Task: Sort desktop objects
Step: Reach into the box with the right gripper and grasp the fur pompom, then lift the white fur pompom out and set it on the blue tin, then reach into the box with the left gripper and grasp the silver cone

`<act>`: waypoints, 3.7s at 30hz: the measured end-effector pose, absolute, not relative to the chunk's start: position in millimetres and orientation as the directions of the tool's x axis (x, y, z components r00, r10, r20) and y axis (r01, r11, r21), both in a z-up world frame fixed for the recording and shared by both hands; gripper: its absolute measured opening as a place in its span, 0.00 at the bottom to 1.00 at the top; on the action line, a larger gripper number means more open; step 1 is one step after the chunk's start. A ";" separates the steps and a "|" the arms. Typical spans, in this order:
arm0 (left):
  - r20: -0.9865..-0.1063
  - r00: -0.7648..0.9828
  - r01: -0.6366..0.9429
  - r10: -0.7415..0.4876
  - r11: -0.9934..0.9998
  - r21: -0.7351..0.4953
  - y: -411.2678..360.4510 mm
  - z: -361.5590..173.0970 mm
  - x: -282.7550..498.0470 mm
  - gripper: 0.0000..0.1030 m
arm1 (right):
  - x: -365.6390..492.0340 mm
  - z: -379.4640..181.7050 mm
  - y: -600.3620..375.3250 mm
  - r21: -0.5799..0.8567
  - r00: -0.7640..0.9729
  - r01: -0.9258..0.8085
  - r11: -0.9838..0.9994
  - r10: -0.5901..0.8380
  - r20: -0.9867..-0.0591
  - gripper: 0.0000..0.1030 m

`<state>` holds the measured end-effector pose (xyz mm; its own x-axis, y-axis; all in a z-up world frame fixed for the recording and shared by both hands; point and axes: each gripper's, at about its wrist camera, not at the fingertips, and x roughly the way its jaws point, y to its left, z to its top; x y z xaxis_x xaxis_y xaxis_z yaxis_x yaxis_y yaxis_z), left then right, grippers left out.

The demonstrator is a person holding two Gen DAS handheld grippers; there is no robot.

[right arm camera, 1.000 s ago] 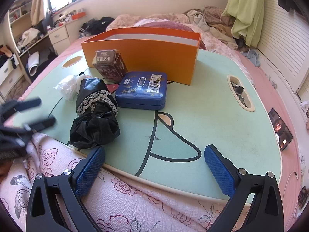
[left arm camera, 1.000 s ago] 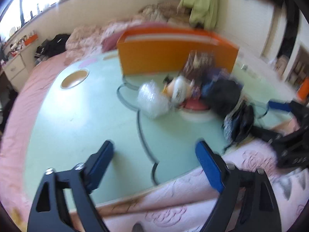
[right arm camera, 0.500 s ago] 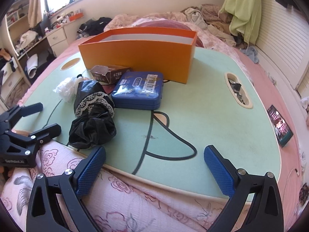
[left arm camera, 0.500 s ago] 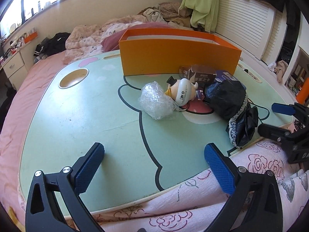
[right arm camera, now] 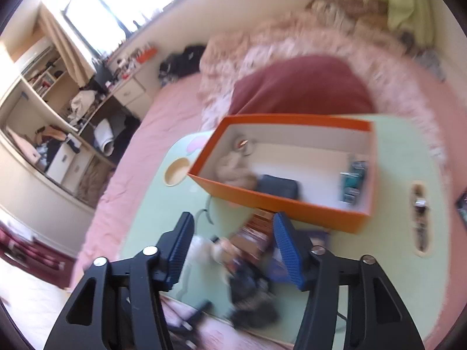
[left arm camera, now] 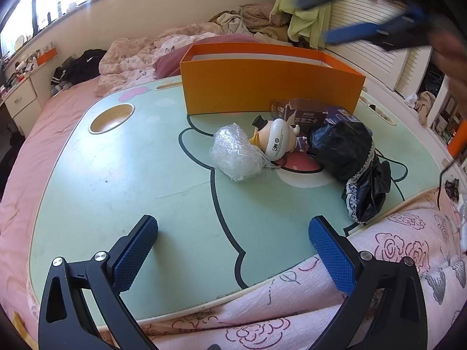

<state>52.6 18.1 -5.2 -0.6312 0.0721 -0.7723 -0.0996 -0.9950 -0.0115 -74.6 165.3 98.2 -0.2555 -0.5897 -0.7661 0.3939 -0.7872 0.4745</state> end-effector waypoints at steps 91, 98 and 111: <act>-0.734 -0.662 -0.133 0.153 -0.987 -0.086 -0.6 109.1 -22.2 0.39 | 24.5 -6.2 231.5 0.004 -0.591 0.339 -0.941 -0.216 -0.777 0.96; -0.857 -0.510 -0.075 -0.077 -0.988 0.133 39.7 79.8 -155.6 0.27 | 24.4 -5.1 229.8 0.003 -0.595 0.344 -0.939 -0.221 -0.773 0.96; -0.866 -0.369 -0.050 -0.336 -0.924 0.379 59.1 16.2 -212.4 0.30 | 29.3 -4.6 230.7 0.009 -0.613 0.362 -0.932 -0.245 -0.751 0.97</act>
